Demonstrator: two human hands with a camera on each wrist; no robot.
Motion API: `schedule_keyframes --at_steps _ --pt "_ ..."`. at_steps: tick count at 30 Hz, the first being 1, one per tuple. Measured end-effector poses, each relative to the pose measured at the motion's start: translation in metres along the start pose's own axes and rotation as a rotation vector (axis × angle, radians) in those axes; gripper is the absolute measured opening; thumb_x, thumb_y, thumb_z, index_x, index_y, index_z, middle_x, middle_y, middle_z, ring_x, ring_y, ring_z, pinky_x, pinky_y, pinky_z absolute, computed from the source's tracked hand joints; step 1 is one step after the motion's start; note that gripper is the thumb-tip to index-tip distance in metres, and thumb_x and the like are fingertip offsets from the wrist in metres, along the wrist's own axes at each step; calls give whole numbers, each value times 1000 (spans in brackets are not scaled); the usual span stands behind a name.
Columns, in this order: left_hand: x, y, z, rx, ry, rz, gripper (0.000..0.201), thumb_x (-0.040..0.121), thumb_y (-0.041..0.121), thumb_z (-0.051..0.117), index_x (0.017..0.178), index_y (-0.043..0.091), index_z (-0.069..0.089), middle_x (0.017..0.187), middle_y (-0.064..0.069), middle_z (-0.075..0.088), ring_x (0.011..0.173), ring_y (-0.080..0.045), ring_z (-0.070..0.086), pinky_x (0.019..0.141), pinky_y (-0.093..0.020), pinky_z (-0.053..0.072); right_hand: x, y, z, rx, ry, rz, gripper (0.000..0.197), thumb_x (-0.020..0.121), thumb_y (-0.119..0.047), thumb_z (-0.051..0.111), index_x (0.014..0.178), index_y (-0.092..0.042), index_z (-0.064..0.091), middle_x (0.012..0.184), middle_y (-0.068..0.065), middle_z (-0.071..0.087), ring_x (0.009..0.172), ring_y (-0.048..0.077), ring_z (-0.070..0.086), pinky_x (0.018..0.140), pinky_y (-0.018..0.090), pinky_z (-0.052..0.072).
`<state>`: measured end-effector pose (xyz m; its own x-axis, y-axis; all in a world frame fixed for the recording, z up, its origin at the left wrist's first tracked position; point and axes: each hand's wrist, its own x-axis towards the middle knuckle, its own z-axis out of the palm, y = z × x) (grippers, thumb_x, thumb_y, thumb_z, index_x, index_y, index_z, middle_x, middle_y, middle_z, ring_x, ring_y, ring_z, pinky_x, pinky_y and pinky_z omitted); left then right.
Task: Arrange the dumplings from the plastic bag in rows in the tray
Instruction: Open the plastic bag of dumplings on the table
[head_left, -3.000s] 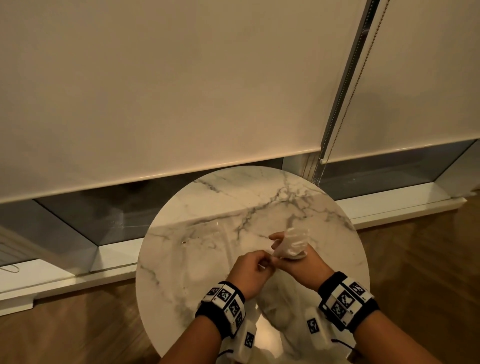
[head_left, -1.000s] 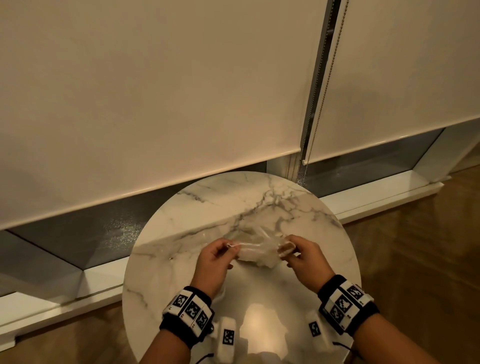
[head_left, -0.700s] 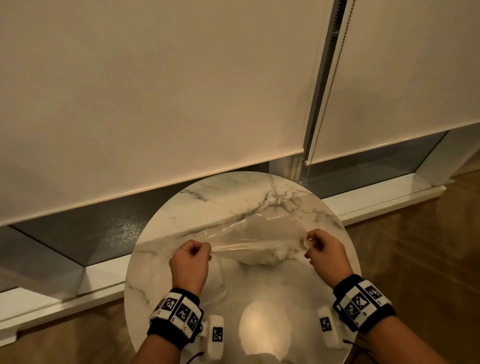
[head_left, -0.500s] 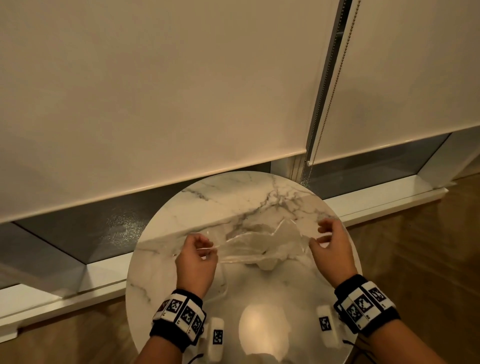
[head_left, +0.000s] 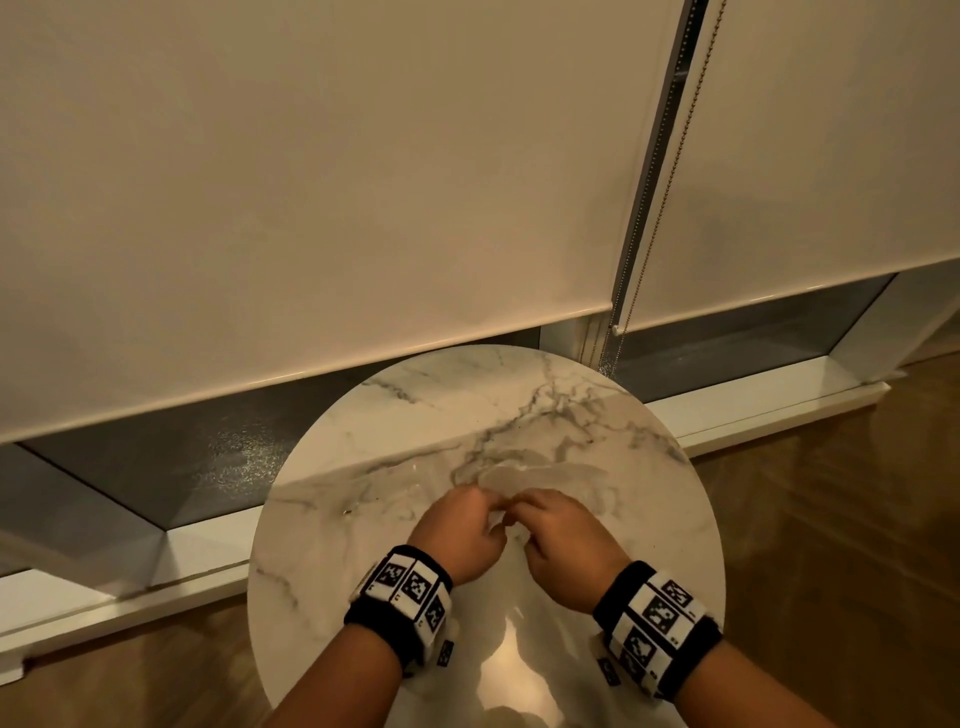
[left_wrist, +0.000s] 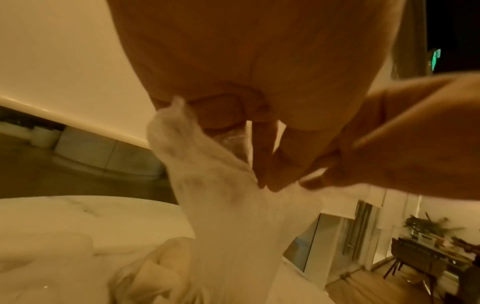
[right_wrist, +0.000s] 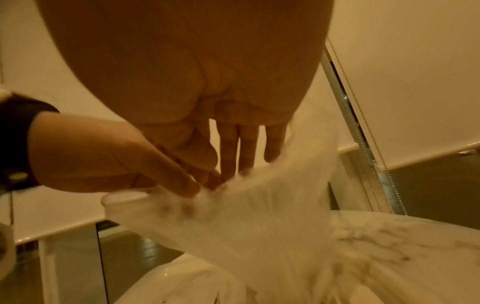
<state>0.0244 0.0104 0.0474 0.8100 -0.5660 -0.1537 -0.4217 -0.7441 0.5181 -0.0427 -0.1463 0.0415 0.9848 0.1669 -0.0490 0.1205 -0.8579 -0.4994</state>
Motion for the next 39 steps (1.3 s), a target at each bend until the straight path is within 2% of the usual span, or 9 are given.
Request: schedule_keyframes --at_steps 6,9,13,17,23,26,29,34,39 --pt "4 -9 -1 -28 251 -140 18 96 16 55 105 14 71 107 -3 68 98 -20 66 83 -24 48 -3 11 5 -65 -218 287 35 104 -40 25 117 -21 52 115 4 63 104 27 58 82 33 39" --pt "0 -17 -1 76 290 -151 33 92 3 52 121 15 62 124 -3 56 104 -23 64 90 -29 49 -6 26 11 -105 -400 445 36 102 -39 26 117 -19 52 121 9 62 106 28 59 85 34 44" --pt "-12 -13 4 141 242 -151 54 84 -2 55 133 22 51 137 0 42 94 -25 66 80 -32 54 -9 25 8 -157 -454 574 39 98 -32 33 130 -18 50 132 5 58 112 24 59 90 32 47" --pt "-20 -6 16 207 93 -134 82 78 -7 54 146 32 31 145 2 31 98 -29 65 78 -35 53 3 11 9 243 -346 610 41 98 -26 34 136 -18 45 115 5 59 80 19 65 66 30 56" --pt "-22 1 26 293 -136 -131 81 85 1 57 154 18 18 143 -6 45 106 -32 62 82 -39 53 34 9 17 325 -304 529 30 100 -12 37 104 -10 67 109 6 63 96 22 57 91 33 49" --pt "-14 1 19 271 -187 -200 84 85 2 59 156 13 16 146 -9 43 116 -31 59 90 -39 53 52 17 8 357 -299 515 31 102 -21 39 121 -19 63 123 -2 61 112 19 55 101 32 43" --pt "-1 0 1 222 -141 -233 85 85 0 60 156 10 15 148 -11 40 119 -32 59 94 -39 53 72 32 -12 383 -285 557 27 100 -24 43 116 -19 64 116 1 62 109 19 56 94 28 42" --pt "22 4 -39 151 61 -151 97 78 -8 61 158 17 11 163 -2 18 124 -32 56 101 -40 50 85 21 -68 509 16 579 54 96 -56 42 143 -31 46 143 -9 46 132 18 44 109 35 35" --pt "24 13 -51 209 175 -68 104 73 -15 59 157 22 10 165 10 -4 86 -31 66 75 -39 57 86 4 -86 724 188 637 65 94 -62 45 144 -21 47 140 7 53 118 27 55 97 38 46"
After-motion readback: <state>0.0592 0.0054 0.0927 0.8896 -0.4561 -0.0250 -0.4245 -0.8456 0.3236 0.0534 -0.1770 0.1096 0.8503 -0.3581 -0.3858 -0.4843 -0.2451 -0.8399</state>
